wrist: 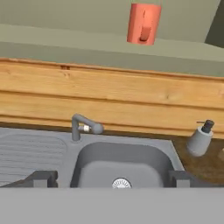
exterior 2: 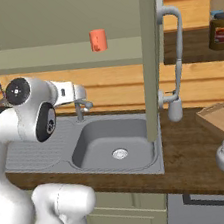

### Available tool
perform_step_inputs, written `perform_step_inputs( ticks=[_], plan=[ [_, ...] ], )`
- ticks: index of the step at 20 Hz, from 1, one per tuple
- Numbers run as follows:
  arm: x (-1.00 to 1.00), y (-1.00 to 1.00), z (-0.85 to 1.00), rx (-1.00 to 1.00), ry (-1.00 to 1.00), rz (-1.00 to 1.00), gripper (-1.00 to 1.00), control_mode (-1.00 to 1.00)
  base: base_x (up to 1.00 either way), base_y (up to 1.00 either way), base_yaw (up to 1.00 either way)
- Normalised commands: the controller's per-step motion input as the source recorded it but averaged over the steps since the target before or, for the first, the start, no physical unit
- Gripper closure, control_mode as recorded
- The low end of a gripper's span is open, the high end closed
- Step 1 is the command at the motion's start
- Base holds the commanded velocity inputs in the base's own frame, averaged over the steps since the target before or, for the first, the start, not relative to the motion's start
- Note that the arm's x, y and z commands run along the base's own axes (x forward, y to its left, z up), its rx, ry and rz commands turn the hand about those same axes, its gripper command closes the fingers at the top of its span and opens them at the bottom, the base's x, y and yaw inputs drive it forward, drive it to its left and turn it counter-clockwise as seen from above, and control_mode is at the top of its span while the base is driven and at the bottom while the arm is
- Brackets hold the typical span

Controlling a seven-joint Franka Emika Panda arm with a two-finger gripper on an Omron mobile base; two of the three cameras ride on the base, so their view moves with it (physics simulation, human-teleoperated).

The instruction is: Pick the kettle from the counter and place it on the tray. Then pick the mug from the cabinet and place it on the tray. Then close the cabinet doors.

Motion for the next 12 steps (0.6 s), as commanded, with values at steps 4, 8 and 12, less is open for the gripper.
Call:
perform_step_inputs(
  ticks=[4, 8, 12],
  plan=[
    [0.37, -0.42, 0.64, 0.16, -0.3, 0.13, -1.0, -1.0, 0.0, 0.0, 0.0],
    [0.33, -0.35, 0.45, 0.11, -0.24, 0.14, -1.0, -1.0, 0.0, 0.0, 0.0],
    [0.25, 0.0, 0.22, -0.01, -0.15, 0.03, -1.0, -1.0, 0.0, 0.0, 0.0]
  ],
)
